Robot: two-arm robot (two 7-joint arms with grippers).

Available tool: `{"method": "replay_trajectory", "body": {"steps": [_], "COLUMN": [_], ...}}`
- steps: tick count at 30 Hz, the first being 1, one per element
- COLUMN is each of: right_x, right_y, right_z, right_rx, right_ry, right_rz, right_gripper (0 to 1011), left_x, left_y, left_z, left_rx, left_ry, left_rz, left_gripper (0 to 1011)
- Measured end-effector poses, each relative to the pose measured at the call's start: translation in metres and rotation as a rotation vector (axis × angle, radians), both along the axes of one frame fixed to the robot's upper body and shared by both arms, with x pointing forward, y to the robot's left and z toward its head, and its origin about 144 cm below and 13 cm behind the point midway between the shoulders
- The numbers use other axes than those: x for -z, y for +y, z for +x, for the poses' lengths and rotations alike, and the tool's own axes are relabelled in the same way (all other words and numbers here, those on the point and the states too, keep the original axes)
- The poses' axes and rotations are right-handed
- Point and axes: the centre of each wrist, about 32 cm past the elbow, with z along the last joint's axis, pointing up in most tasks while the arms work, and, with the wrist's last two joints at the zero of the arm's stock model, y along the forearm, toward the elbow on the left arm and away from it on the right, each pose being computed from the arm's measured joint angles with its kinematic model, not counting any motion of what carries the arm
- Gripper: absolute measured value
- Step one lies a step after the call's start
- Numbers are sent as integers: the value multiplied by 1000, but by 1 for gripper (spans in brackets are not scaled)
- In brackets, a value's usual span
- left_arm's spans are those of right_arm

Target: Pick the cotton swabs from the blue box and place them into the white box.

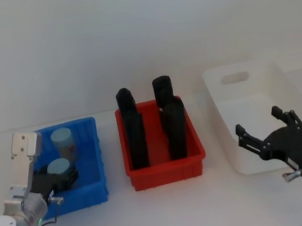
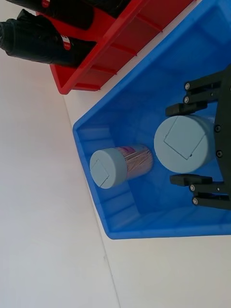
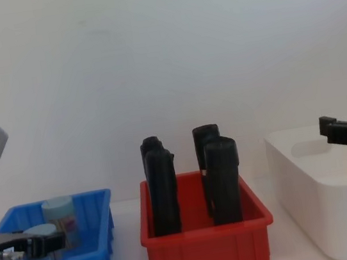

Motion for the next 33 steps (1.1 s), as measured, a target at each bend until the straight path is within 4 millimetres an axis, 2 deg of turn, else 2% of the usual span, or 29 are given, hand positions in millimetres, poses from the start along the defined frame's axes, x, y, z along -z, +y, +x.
{"method": "replay_trajectory", "body": {"steps": [1,4,13,19,33], "right_x": [0,0,0,0,0], "right_y": [0,0,0,0,0], "right_z": [0,0,0,0,0], "right_rx": [0,0,0,0,0], "right_ry": [0,0,0,0,0], "right_rz": [0,0,0,0,0], "right_gripper": [1001,1001,1001,1001,1001], "left_x": [0,0,-6,-18,-63], "left_y": [0,0,1,-1,-11], "left_z": [0,0,-1,-3,-12], "left_rx": [0,-2,3,28,149], "left_ry": [0,-1,-15,-35,-81], "left_rz": [0,0,9,21,36], "left_gripper": [765,692,686,686,686]}}
